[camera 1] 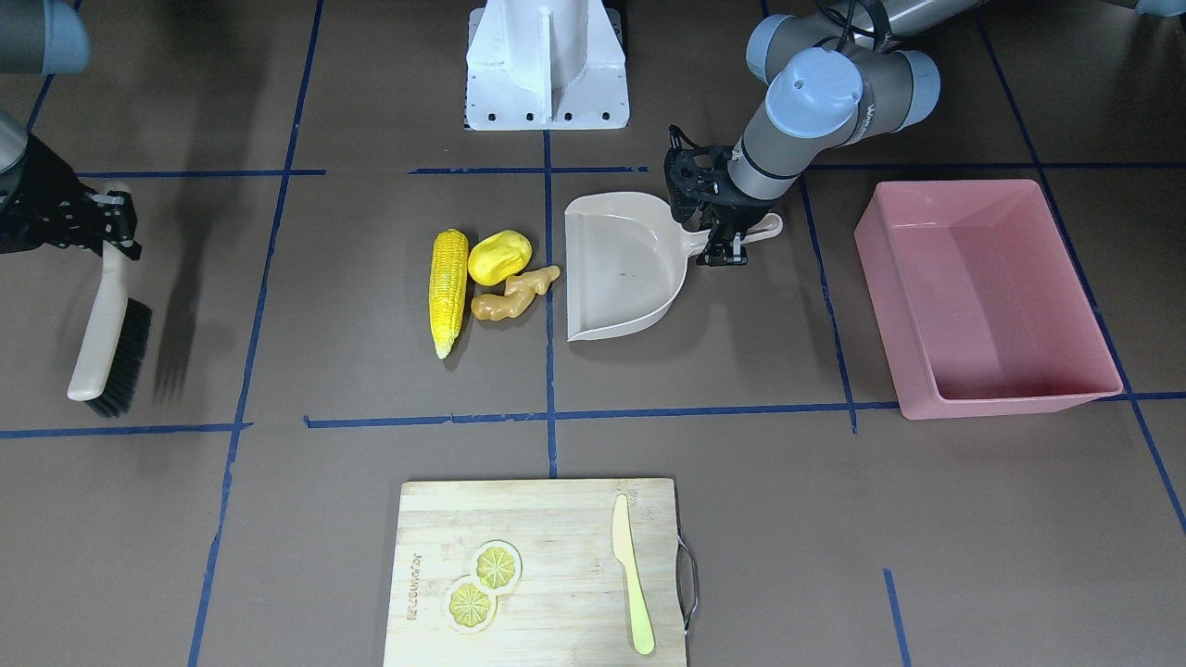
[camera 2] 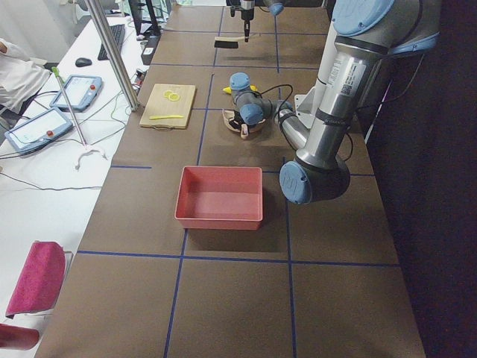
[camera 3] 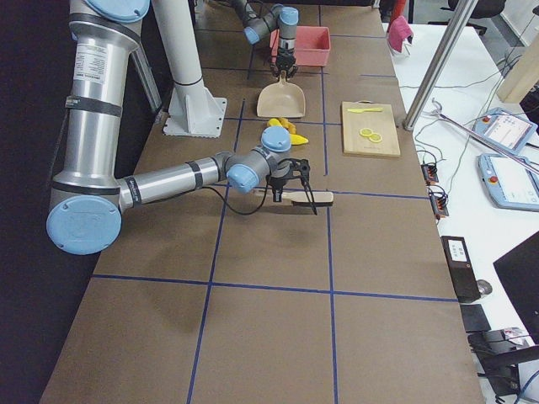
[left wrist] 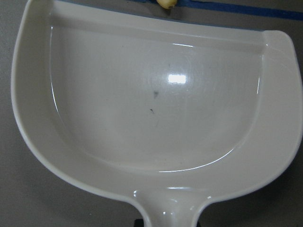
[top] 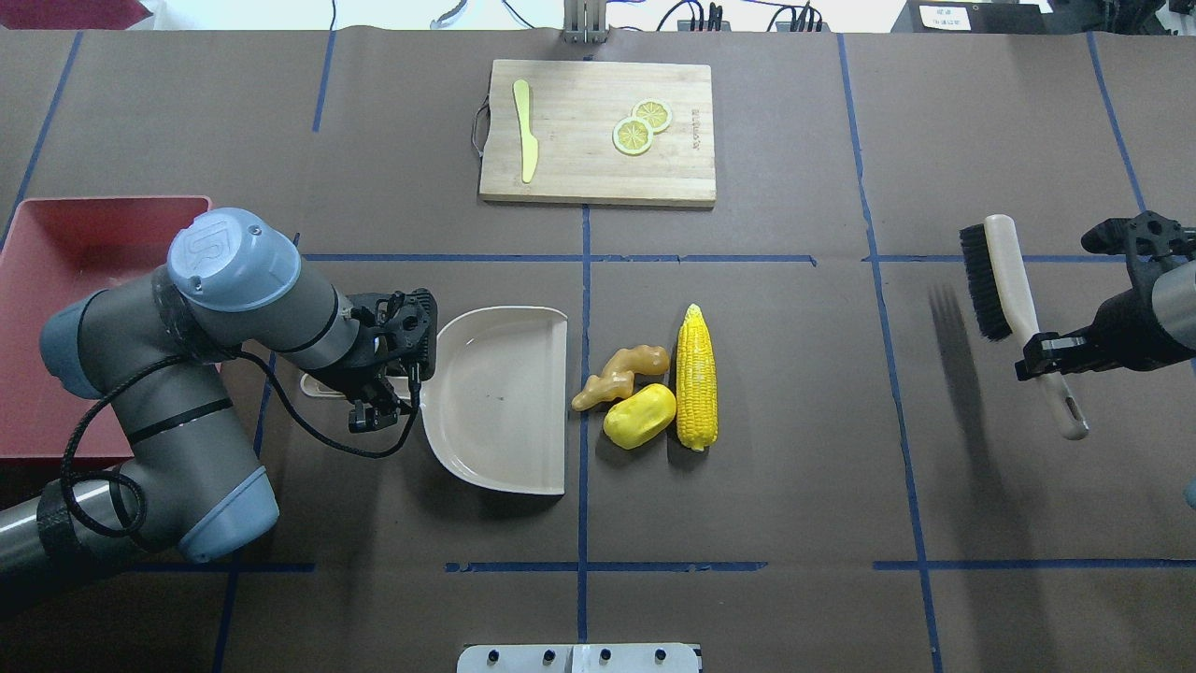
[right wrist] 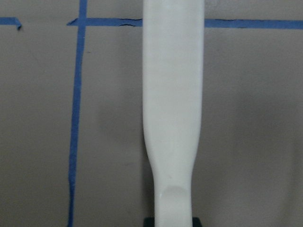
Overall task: Sweep and dump trash into bin
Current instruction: 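Lower the brush behind the corn, potato and ginger with the right gripper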
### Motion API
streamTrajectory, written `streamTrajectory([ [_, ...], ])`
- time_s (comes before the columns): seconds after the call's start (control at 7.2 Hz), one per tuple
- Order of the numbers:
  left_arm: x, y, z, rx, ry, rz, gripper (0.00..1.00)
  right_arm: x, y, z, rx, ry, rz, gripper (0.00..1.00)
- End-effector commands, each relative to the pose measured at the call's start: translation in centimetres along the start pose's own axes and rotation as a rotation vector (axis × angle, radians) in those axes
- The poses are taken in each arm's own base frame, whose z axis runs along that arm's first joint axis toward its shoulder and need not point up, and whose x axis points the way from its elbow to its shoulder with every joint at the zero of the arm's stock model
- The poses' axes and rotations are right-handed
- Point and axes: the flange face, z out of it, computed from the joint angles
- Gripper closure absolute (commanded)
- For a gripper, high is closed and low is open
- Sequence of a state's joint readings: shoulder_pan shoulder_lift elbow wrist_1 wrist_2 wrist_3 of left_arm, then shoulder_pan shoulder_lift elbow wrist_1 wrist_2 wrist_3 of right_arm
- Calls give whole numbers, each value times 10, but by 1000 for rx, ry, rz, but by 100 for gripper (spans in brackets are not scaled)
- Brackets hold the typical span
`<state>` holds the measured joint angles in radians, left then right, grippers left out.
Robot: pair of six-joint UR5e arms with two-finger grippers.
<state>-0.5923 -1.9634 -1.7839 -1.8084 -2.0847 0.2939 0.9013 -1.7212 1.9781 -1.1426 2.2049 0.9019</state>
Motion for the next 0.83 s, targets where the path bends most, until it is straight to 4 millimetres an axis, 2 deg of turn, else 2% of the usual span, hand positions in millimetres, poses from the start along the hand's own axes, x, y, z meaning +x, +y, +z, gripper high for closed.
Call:
streamTrajectory([
  [0.0,-1,-2,1,-1,0,-32,100,-57,13,4,-19,-53,55,100],
  [0.28,-1,-3,1,0,0,-36,100,-119,31,29,-17,-68,77,100],
  [0.42,-1,-6,-1,4,-1,-35,100,-143,44,43,-18,-67,84,100],
  [0.69,-1,-6,-1,4,-1,-35,100,-192,66,59,-37,-98,100,100],
])
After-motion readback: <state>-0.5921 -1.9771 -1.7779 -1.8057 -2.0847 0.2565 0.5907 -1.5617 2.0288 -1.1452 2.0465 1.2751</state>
